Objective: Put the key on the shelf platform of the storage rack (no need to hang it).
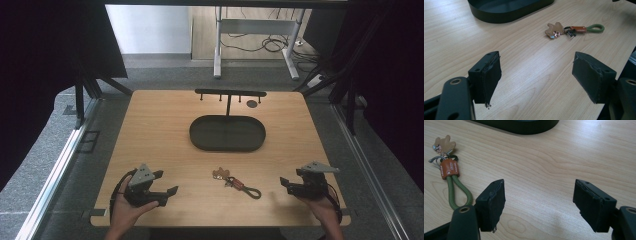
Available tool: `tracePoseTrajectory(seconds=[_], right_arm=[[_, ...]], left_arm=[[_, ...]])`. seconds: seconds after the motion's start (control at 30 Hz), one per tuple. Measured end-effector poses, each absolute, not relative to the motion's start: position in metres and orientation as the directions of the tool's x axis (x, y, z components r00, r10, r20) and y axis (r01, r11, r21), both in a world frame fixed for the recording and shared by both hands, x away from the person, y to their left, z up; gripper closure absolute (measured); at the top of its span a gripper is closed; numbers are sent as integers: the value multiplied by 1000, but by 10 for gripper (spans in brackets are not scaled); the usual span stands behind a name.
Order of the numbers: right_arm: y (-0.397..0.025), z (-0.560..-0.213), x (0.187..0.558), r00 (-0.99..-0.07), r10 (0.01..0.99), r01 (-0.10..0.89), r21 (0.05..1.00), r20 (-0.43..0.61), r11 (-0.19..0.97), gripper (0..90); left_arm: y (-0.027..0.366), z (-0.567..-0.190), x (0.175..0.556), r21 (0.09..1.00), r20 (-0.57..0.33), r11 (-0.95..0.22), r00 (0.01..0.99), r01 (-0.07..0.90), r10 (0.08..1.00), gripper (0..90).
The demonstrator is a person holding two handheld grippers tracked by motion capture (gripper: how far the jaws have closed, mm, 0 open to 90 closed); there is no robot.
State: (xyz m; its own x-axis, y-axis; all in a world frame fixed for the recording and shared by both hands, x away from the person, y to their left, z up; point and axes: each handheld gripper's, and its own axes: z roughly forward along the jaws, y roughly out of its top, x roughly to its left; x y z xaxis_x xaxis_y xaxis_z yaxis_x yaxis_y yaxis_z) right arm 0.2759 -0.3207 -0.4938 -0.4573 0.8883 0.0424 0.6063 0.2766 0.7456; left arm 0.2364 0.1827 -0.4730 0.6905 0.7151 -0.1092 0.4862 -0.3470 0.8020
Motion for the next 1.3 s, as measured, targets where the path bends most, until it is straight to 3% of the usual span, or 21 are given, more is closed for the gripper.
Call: tracePoseTrajectory(seconds=[0.3, 0.7, 1.3], right_arm=[[-318, -484, 279, -501, 865, 607, 729, 42, 316, 286], [-296, -448, 293, -640, 768, 619, 618, 38, 485, 323], [-252, -443, 306, -761, 649, 553, 525, 1, 647, 382]], left_arm=[[180, -472, 237, 800, -108, -353, 694, 486, 712, 235], [179, -473, 236, 800, -107, -358, 702, 481, 704, 237], [178, -474, 237, 797, -103, -366, 706, 480, 701, 238]])
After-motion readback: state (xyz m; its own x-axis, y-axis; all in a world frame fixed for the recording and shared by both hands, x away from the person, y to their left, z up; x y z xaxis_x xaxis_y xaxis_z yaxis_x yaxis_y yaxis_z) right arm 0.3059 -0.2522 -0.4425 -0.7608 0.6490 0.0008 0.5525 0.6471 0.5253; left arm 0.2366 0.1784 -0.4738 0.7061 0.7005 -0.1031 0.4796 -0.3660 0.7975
